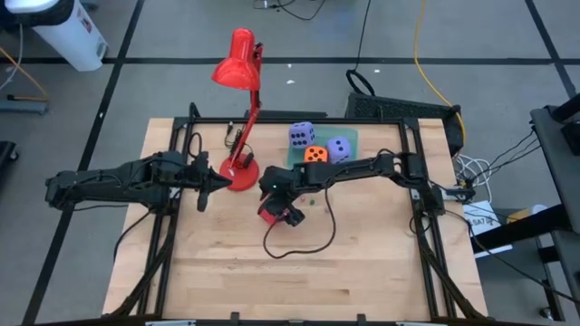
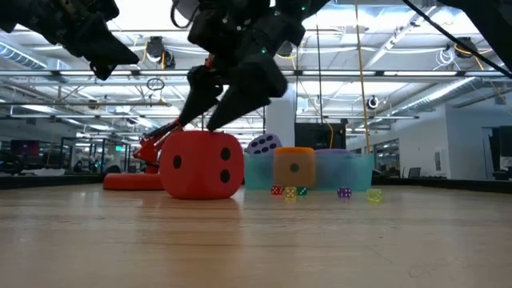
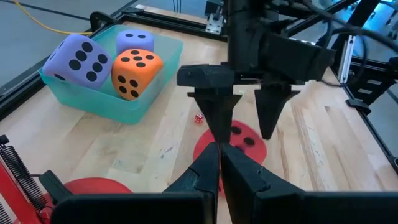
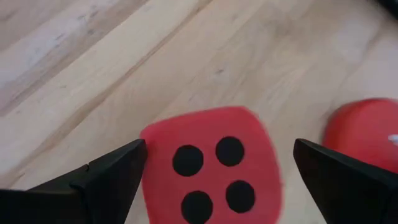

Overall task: Pick & Place Dice
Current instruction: Put the big red dice into the green bin

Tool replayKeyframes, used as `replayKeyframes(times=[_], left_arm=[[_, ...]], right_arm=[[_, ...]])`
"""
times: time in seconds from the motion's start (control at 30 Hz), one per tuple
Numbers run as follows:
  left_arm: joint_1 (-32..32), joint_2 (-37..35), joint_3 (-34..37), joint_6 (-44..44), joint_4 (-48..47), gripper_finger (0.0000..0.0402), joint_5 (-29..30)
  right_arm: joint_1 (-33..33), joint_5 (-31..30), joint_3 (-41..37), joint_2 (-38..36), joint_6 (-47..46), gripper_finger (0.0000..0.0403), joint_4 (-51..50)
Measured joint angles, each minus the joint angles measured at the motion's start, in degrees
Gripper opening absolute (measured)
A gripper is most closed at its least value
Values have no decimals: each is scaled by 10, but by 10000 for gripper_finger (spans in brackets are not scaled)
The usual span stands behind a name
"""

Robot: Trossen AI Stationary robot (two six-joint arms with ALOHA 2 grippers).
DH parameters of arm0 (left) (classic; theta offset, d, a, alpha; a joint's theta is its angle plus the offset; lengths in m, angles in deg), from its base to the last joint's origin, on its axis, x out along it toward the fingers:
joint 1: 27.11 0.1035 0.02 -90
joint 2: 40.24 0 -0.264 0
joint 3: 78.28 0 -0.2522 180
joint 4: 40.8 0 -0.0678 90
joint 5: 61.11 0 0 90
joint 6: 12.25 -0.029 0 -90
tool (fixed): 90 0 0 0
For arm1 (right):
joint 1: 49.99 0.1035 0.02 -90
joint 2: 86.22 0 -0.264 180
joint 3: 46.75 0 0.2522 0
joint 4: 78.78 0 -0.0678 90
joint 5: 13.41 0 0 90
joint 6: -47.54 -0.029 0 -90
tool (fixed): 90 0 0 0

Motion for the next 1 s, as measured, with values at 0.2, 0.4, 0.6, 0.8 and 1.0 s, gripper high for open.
replayKeyframes(times=[0.2,0.4,0.6,0.8,1.0], left_arm=[[0,0,0,3,0,24,0],[0,0,0,4,0,24,0],[0,0,0,4,0,24,2],[0,0,0,8,0,24,3],[0,0,0,8,0,24,3]], right_arm=[[-12,26,1,17,-17,400,-1],[-21,52,1,29,-39,400,-10],[-38,97,1,36,-53,400,-23],[-50,134,2,48,-61,400,-36],[-52,138,1,65,-67,400,-82]])
